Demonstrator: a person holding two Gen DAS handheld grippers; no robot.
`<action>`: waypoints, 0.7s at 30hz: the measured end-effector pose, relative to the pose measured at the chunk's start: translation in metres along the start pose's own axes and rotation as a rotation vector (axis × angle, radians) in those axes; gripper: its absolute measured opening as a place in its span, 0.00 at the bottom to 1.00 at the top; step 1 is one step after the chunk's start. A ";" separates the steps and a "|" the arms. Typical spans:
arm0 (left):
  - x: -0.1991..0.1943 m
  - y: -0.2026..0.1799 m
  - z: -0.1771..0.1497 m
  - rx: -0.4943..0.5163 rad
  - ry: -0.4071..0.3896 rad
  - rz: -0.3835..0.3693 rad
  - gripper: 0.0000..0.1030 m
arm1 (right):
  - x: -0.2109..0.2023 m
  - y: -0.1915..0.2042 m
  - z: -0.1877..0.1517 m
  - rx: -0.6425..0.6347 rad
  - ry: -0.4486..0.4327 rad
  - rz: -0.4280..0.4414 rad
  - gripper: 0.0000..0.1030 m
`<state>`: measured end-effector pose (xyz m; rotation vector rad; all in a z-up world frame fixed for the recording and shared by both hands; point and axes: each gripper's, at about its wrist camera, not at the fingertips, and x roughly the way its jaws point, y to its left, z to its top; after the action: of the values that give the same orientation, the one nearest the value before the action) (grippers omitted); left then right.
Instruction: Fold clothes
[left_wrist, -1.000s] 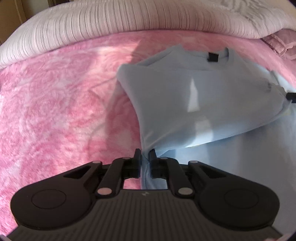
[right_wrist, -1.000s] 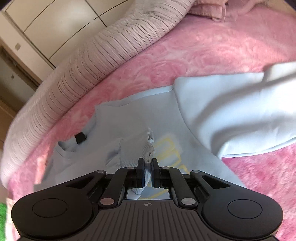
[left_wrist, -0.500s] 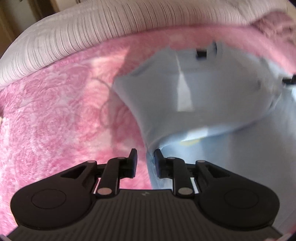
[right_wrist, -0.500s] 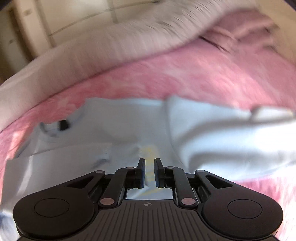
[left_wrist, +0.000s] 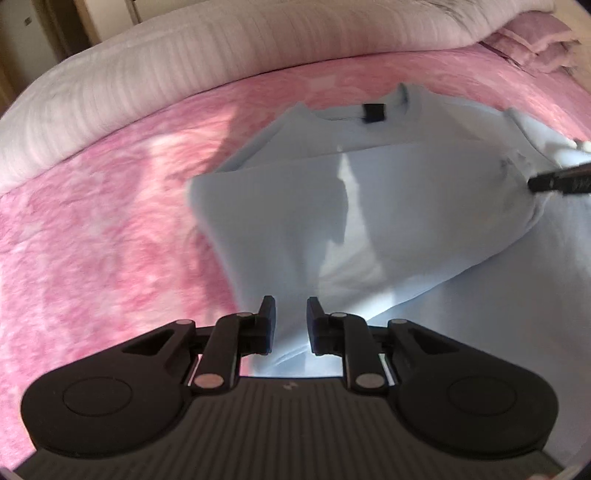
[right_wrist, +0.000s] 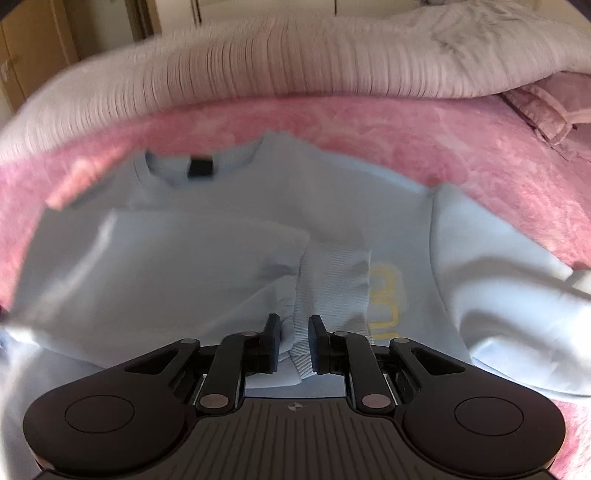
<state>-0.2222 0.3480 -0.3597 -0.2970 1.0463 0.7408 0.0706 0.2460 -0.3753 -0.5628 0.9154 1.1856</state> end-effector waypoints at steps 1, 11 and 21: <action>0.009 -0.001 -0.002 -0.023 0.025 0.001 0.16 | -0.001 -0.002 -0.001 0.005 0.002 0.008 0.14; -0.013 -0.017 0.016 -0.155 0.034 -0.001 0.15 | -0.048 -0.081 -0.030 0.334 -0.021 0.055 0.14; -0.018 -0.063 0.022 -0.277 0.094 -0.070 0.16 | -0.135 -0.316 -0.159 1.255 -0.215 -0.076 0.31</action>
<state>-0.1696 0.3075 -0.3406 -0.6090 1.0165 0.8158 0.3087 -0.0488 -0.3735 0.5298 1.2209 0.4065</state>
